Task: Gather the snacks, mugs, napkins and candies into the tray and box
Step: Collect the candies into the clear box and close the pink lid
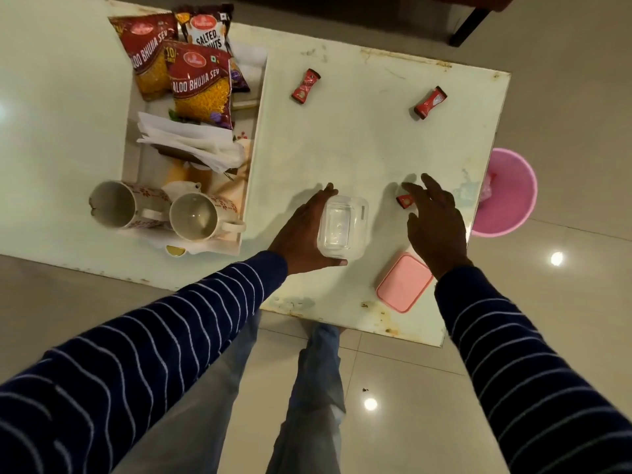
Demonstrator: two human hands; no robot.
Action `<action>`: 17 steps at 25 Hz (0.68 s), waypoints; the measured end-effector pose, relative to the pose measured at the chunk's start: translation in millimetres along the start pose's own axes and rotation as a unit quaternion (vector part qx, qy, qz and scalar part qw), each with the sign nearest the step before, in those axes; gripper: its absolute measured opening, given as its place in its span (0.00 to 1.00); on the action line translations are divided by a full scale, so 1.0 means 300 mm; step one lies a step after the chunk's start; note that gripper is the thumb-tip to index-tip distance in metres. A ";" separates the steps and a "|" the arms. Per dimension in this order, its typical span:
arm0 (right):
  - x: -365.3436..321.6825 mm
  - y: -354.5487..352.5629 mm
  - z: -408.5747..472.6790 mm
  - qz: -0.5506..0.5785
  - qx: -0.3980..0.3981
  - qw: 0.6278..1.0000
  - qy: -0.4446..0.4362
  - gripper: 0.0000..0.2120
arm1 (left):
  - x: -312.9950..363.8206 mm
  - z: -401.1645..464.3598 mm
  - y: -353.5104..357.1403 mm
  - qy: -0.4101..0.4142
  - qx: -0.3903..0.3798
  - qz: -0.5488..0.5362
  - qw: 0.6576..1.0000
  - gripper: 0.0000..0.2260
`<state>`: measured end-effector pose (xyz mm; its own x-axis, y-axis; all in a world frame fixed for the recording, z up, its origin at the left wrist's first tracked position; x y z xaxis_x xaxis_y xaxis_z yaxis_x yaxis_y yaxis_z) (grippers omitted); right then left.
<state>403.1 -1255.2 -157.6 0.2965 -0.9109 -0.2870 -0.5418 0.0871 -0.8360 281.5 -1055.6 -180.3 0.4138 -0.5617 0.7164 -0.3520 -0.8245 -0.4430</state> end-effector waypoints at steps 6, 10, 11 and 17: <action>0.022 0.019 0.015 -0.047 0.042 0.998 -0.029 0.17 | -0.009 0.040 -0.025 -0.003 0.012 0.024 1.000 0.61; 0.023 0.004 0.012 0.032 0.070 0.997 0.004 0.11 | -0.025 0.065 -0.041 -0.015 0.026 0.078 0.996 0.61; 0.008 -0.012 0.007 0.084 0.091 0.992 0.014 0.11 | -0.031 0.070 -0.044 -0.023 0.027 0.091 0.995 0.62; -0.274 -0.052 -0.076 0.206 0.145 0.966 -0.057 0.10 | -0.049 0.064 -0.065 -0.047 -0.004 0.158 0.986 0.68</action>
<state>369.3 -1190.9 -110.4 0.1966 -0.7262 -0.6588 -0.3947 0.5564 -0.7312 298.4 -1032.5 -192.5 0.3575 -0.7951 0.4899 -0.4817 -0.6064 -0.6326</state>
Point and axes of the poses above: each hand's wrist, its own z-axis towards the middle knuckle, its own y-axis out of the palm, x = y × z, the point moved 6 cm from there along z, towards the middle knuckle, and after that the axes turned 6 degrees about -x, right-handed, at the moved point
